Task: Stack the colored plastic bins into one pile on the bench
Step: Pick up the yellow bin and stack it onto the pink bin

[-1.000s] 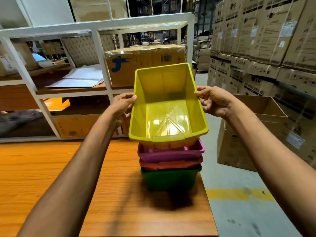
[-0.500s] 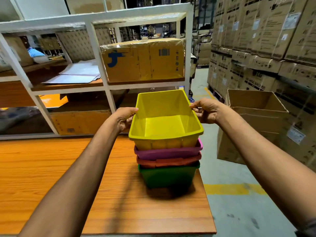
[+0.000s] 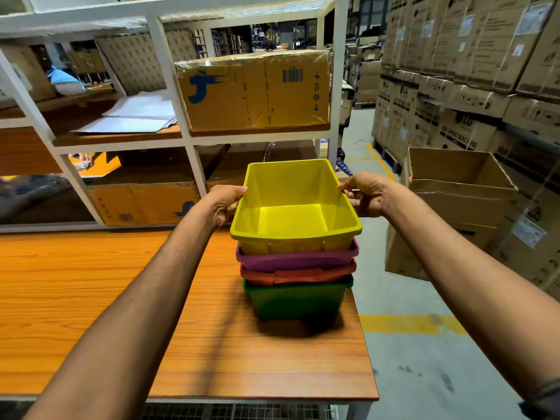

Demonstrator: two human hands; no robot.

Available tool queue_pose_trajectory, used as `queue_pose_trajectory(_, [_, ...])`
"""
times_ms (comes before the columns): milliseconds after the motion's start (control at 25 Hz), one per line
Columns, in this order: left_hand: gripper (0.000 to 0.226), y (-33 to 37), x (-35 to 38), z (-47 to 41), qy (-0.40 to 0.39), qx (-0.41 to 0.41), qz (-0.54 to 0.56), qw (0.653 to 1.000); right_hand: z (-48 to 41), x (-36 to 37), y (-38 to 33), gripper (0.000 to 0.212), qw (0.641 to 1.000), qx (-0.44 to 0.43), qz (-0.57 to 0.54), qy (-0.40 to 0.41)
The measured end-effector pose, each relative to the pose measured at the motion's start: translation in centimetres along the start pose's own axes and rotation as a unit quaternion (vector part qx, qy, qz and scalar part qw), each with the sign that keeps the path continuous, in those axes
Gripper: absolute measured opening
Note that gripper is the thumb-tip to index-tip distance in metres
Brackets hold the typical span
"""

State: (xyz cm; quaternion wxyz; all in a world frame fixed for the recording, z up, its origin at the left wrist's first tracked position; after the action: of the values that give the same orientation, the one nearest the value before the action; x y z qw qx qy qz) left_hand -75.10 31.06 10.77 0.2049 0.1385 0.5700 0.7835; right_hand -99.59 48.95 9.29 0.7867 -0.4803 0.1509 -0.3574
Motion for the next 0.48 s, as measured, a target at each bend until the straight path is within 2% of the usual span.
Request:
queue_pose_trajectory(80, [0.04,-0.1,0.0,0.1,-0.005,0.009,-0.001,1.0,0.3,0.2,0.1,0.009,1.0,-0.007,0.013,-0.004])
queue_pose_trajectory(200, [0.038,0.0,-0.4,0.3,0.013,0.041,-0.003,0.999,1.3,0.2,-0.6,0.01,0.997,-0.056,0.048,0.024])
queue_pose_trajectory(320, [0.031,0.1,-1.0,0.5,0.027,0.074,-0.016,0.997,1.8,-0.4,-2.0,0.036,0.987,-0.115,0.1,0.059])
queue_pose_trajectory(360, [0.029,0.0,-1.1,0.7,0.028,0.077,-0.028,0.996,1.9,-0.4,-2.0,0.036,0.986,-0.114,0.111,0.058])
queue_pose_trajectory(480, [0.028,-0.5,-1.3,0.9,0.038,0.074,-0.043,0.996,2.6,0.0,-1.1,0.009,0.989,-0.081,0.114,0.049])
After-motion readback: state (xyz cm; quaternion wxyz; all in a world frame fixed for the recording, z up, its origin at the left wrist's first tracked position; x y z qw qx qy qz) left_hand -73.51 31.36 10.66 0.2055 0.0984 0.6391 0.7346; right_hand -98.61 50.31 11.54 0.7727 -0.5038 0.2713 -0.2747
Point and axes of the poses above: each hand's wrist, its own z-axis away from the middle knuckle, its own x-axis out of the palm, y = z × x, the point moved 8 cm from there along -z, towards the middle knuckle, and after that the axes turned 1 degree about y, right-handed, at the moved point
